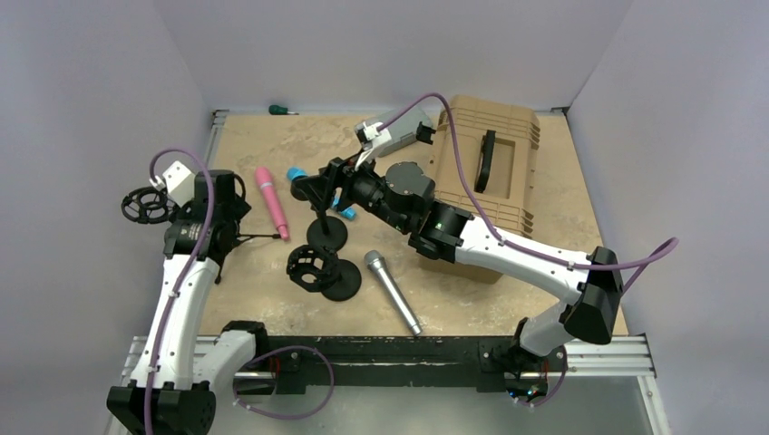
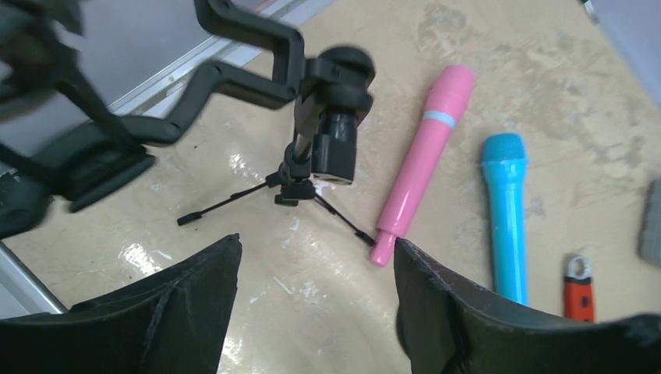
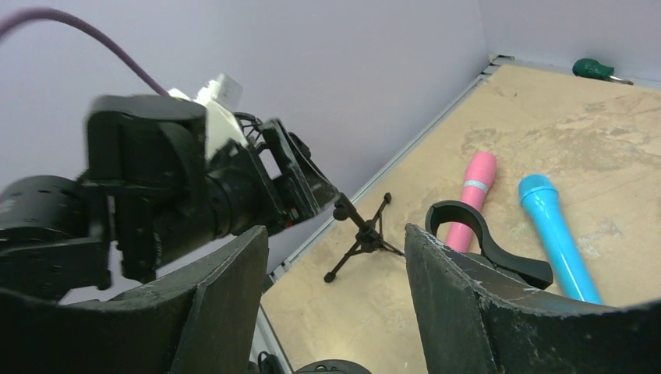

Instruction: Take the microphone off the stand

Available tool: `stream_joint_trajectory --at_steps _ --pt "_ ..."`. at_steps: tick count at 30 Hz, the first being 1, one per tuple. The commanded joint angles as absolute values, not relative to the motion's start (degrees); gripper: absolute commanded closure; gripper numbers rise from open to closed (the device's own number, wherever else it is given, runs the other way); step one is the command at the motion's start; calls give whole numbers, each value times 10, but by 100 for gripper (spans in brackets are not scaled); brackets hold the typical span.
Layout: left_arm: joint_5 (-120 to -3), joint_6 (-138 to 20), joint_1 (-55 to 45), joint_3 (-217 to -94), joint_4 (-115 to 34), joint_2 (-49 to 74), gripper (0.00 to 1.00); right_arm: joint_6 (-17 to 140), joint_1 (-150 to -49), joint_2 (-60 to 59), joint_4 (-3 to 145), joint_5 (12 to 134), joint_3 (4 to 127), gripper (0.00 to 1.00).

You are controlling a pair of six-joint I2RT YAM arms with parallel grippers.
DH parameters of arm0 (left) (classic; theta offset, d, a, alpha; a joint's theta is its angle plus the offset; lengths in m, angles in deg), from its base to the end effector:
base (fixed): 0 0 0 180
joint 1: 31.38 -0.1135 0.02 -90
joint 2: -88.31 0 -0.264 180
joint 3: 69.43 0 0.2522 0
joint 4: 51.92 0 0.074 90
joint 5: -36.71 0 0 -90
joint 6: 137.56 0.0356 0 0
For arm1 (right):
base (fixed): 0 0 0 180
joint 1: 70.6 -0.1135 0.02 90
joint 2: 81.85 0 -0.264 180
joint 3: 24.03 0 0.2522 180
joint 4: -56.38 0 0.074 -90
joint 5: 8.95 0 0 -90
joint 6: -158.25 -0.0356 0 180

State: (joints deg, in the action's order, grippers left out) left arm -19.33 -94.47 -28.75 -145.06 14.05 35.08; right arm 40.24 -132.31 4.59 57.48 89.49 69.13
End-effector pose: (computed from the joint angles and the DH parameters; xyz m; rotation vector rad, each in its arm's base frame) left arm 0.1709 0.0121 0.3497 -1.0804 1.9017 0.2116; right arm 0.1765 0.3170 0.4172 -0.3348 1.5491 1.1466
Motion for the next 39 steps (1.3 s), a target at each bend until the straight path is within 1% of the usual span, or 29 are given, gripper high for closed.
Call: stream_joint_trajectory --at_steps 1,4,7,9,14,18,23,27,30,32,35,38,39 --pt "-184 -914 -287 -1395 65 357 32 417 -1319 17 535 899 684 36" --pt "-168 -928 -281 -1353 43 362 34 418 -1316 16 531 896 679 37" --pt "-131 -954 -277 -1301 1 375 40 417 -1313 13 527 892 673 36" --pt "-108 -974 -278 -1272 -21 380 41 418 -1311 12 527 887 670 36" --pt "-70 -1001 -279 -1246 -55 360 39 418 -1308 3 525 883 659 37" --pt "-81 -994 -279 -1244 -84 334 40 419 -1304 -10 519 883 644 37" --pt "-87 -1008 -278 -1248 -76 317 46 420 -1298 -25 514 881 629 36" --pt "-89 -981 -275 -1231 -118 325 47 418 -1293 -33 505 876 616 36" --pt "-73 -952 -275 -1216 -153 327 49 416 -1290 -35 503 871 611 36" --pt "-70 -949 -275 -1209 -166 325 52 414 -1289 -36 501 868 607 36" --pt "-78 -954 -275 -1201 -177 316 60 412 -1287 -40 499 865 601 36" --pt "-92 -954 -275 -1202 -180 303 74 412 -1283 -51 498 865 594 36" --pt "-102 -949 -275 -1202 -186 300 81 412 -1281 -54 497 867 590 36"
